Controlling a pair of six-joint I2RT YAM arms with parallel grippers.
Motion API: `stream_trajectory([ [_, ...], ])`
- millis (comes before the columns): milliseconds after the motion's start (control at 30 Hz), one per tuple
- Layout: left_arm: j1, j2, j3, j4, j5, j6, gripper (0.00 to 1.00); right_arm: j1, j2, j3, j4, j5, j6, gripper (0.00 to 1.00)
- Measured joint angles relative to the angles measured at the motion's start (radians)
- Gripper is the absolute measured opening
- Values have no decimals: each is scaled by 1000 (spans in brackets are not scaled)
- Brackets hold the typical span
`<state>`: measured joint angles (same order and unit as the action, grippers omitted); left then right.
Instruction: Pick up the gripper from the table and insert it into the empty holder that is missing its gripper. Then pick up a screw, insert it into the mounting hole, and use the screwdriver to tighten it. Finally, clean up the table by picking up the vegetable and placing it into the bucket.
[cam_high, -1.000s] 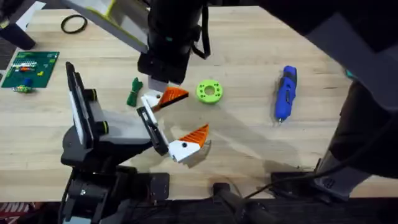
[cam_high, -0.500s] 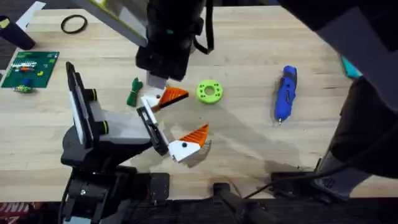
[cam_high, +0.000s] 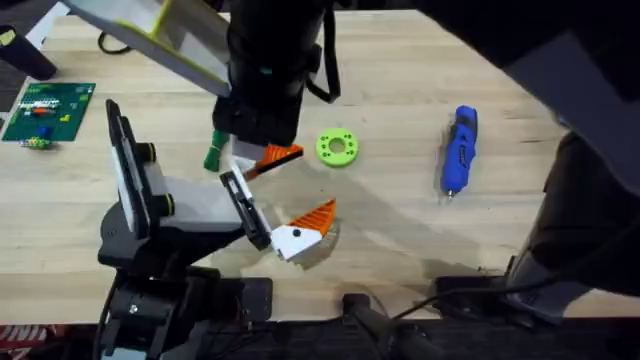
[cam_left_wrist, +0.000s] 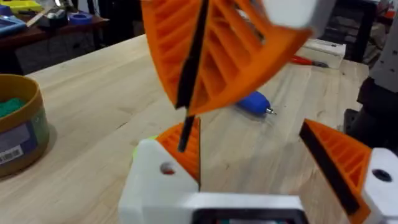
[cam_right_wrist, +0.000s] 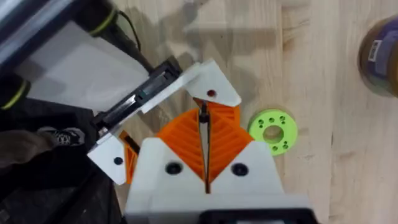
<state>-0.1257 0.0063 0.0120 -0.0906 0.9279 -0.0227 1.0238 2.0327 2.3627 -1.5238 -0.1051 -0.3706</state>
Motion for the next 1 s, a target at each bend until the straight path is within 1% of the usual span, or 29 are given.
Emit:
stream_trajectory([
  [1000,0,0,0,0,0,0,987,3,16,0,0,3,0,4],
])
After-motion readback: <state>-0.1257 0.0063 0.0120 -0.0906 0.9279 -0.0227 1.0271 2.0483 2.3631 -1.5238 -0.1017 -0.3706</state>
